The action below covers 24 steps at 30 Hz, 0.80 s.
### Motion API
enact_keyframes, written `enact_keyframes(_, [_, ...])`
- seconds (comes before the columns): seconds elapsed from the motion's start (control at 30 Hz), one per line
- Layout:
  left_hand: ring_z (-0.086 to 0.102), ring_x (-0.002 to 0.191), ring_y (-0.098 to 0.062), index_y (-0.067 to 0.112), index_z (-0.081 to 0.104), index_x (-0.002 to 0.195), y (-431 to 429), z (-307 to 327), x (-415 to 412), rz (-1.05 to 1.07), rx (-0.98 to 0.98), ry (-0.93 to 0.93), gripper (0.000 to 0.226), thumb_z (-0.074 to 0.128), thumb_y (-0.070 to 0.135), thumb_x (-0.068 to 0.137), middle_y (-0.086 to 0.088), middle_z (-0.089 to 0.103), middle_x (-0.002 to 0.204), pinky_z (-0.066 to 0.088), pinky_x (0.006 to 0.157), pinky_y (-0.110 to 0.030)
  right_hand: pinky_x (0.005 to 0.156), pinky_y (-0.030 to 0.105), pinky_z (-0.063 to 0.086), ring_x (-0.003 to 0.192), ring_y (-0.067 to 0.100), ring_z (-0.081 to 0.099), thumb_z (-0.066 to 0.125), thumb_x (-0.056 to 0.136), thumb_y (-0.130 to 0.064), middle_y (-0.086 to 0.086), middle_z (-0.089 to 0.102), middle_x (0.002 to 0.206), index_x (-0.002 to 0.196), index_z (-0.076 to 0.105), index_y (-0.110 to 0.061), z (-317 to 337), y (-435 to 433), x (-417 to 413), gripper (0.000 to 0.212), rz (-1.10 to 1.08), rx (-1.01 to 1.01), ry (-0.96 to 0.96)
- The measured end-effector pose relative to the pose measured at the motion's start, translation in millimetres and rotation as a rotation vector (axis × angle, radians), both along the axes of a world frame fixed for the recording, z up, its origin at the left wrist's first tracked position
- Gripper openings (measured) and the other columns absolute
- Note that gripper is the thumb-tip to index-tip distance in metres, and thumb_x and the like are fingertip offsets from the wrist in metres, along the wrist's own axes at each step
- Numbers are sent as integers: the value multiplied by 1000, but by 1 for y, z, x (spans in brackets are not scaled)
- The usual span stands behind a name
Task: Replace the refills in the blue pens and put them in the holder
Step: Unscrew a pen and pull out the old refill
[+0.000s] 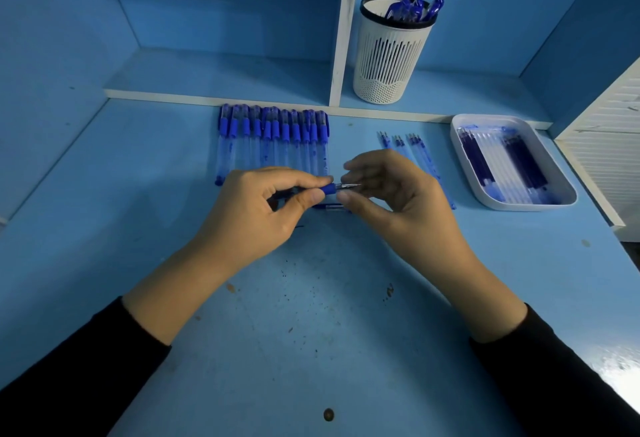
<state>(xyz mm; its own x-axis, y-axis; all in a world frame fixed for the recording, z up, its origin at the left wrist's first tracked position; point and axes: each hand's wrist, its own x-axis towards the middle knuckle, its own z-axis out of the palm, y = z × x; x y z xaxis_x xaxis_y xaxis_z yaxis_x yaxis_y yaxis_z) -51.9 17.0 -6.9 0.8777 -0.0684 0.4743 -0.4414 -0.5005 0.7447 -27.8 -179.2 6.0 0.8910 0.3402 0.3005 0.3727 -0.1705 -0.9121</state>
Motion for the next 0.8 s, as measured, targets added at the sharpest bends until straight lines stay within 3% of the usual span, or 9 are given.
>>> enact_keyframes(0.07, [69,81,-3,20,75,101,1,0,0,-8,18,-16,15,72,18,86,17,72,98,54,66,-24,71,22,51,71,11,64,69,85,-25,0,68,78,91,65,-8,2,-1,-1,18,-40,-21,32])
enact_keyframes(0.2, [67,85,5,15,76,100,0,0,-1,-2,39,-22,16,73,12,85,18,70,99,47,73,-8,76,21,51,77,16,65,71,85,-5,5,68,84,91,65,-4,3,-2,0,8,6,-4,27])
enact_keyframes(0.37, [68,85,0,18,75,102,1,2,-1,-4,45,-36,17,73,14,85,13,73,97,48,72,-10,69,31,54,74,20,66,71,85,-25,3,69,79,89,67,-12,2,-2,0,14,-29,-28,88])
enact_keyframes(0.47, [66,85,6,18,75,101,1,2,-1,-4,43,-29,17,73,13,85,20,69,97,46,73,-8,75,21,51,79,17,67,71,85,-5,3,69,85,91,67,-10,2,-2,-1,9,10,12,73])
enact_keyframes(0.53, [67,85,3,16,75,101,1,2,-1,-2,52,-31,17,74,11,85,17,71,97,47,74,-9,74,21,51,79,15,67,74,83,-13,4,69,87,94,66,-9,3,-2,-2,13,11,49,128])
enact_keyframes(0.6, [67,85,2,14,76,101,2,2,0,-6,65,-37,16,74,11,85,15,72,98,47,73,-9,68,32,53,73,22,65,70,85,-27,5,69,80,90,66,-12,3,-1,-2,16,-28,-12,123])
enact_keyframes(0.63, [67,85,3,14,76,100,2,2,0,-8,71,-42,16,74,12,85,16,71,98,47,73,-8,68,36,53,73,25,65,68,87,-25,5,69,78,88,66,-11,3,-2,-2,14,-32,-38,107])
enact_keyframes(0.73, [66,84,4,13,76,101,2,1,-1,-9,81,-51,15,74,12,85,19,69,97,46,72,-8,74,25,53,79,17,67,71,85,-9,5,70,86,92,66,-7,3,-2,-1,9,1,32,117])
enact_keyframes(0.8, [66,83,1,14,76,102,2,2,0,-2,86,-51,17,74,13,85,16,71,94,47,72,-9,80,32,57,82,19,69,75,80,-21,5,71,88,95,67,-10,3,-2,-1,20,-12,54,169])
